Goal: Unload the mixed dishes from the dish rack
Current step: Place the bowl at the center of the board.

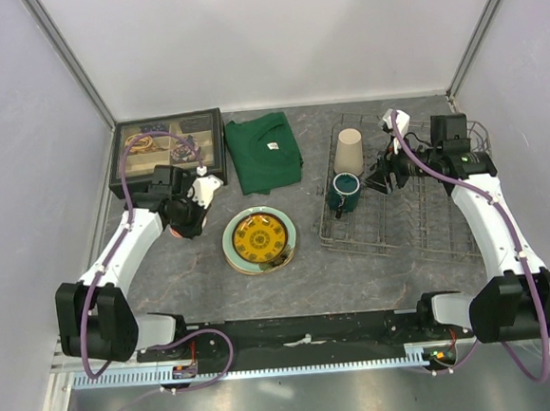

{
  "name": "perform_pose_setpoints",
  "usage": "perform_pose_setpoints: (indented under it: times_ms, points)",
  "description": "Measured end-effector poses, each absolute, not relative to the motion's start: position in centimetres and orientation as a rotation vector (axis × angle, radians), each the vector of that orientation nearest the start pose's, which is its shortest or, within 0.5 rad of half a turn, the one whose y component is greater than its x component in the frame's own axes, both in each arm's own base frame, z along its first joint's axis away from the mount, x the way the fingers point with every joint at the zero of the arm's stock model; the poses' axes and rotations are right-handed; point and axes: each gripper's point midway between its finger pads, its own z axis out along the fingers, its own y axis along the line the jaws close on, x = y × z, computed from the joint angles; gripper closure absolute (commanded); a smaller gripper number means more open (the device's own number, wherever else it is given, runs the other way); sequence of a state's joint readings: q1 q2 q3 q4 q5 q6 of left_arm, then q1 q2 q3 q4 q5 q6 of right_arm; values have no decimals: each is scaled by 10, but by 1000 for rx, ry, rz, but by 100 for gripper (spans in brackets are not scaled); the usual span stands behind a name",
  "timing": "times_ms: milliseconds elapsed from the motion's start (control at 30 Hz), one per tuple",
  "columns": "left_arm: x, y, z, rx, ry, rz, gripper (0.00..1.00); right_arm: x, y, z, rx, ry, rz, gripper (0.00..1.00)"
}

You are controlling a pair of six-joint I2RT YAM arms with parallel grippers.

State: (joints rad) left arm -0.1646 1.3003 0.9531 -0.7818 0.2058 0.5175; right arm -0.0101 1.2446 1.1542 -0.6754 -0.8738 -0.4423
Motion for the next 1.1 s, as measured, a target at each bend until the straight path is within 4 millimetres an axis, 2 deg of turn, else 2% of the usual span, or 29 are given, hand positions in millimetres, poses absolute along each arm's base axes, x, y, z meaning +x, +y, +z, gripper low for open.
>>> perform_pose_setpoints:
  times_ms: [333, 567, 867, 1100]
  points:
    - [276, -48, 77, 1027, 2546, -79, 99, 306, 119, 234, -847, 1941, 732, 34]
    - [283, -39, 67, 1062, 2567, 1, 99, 303, 127, 234, -877, 1934, 746, 34]
    - [287, -50, 58, 1167, 2547, 68, 99, 305, 128, 230, -877, 1944, 753, 34]
    - [291, -49, 53, 1213, 2557, 140, 98, 304, 128, 228, -877, 1950, 755, 34]
